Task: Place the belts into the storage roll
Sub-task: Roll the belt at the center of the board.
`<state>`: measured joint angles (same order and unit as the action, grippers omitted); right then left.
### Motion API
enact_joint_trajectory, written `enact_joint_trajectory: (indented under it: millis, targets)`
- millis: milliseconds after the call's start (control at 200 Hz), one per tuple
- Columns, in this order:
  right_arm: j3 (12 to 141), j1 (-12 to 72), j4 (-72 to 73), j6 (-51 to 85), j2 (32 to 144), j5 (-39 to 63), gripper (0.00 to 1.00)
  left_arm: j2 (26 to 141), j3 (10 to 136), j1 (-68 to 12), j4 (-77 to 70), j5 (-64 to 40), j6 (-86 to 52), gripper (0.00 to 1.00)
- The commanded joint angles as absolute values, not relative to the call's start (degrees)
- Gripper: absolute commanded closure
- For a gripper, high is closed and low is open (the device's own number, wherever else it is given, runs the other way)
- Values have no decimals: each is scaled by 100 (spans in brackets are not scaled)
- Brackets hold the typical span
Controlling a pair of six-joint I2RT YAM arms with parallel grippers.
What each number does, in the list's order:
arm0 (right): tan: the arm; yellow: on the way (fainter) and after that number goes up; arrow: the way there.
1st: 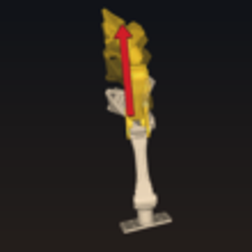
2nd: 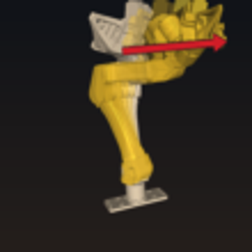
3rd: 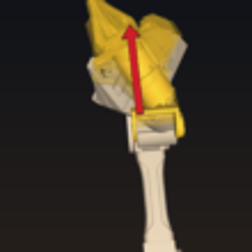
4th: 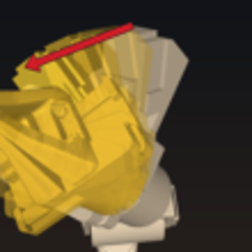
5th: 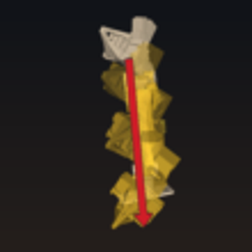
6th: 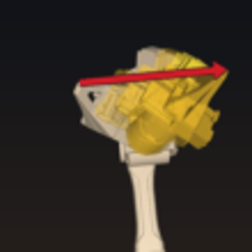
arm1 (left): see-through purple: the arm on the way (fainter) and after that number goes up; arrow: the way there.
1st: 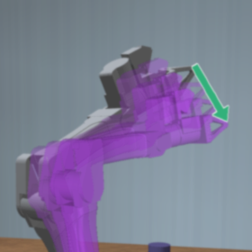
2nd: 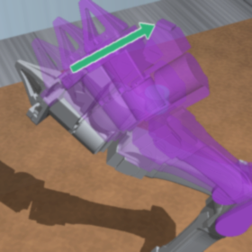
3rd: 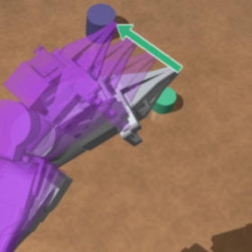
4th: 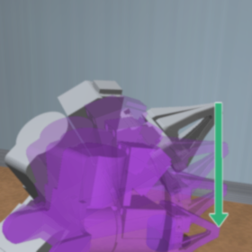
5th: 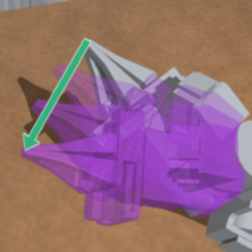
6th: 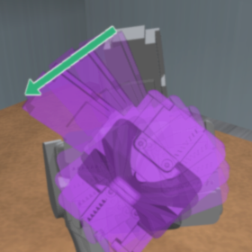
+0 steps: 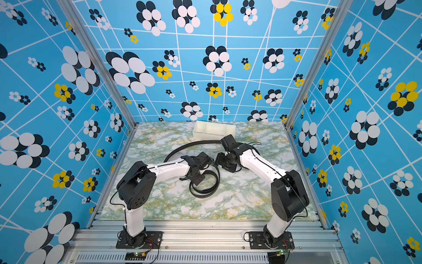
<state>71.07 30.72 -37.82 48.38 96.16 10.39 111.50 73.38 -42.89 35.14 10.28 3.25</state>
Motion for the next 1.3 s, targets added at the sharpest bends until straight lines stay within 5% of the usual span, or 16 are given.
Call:
enact_joint_trajectory:
  millis: [0,570,909,1154,1204,1294]
  targets:
    - [6760,3189,-3601,5475,9598,1279,31,11568,7310,-4390,3718,569,425,100]
    - [6772,3744,-3865,5778,10460,521,37,11657,7479,-4393,3709,333,466,100]
    - [6918,3954,-4362,5497,10823,-374,69,11534,7487,-4318,3519,-10,259,96]
    - [7038,3951,-4803,5151,10881,-930,83,11183,7562,-4189,3400,-143,-37,58]
    - [7046,3955,-4871,5036,10865,-1028,84,10988,7526,-4120,3353,-158,-90,43]
    - [7049,3957,-4931,4813,10841,-1171,84,10640,7497,-3964,3327,-142,-136,38]
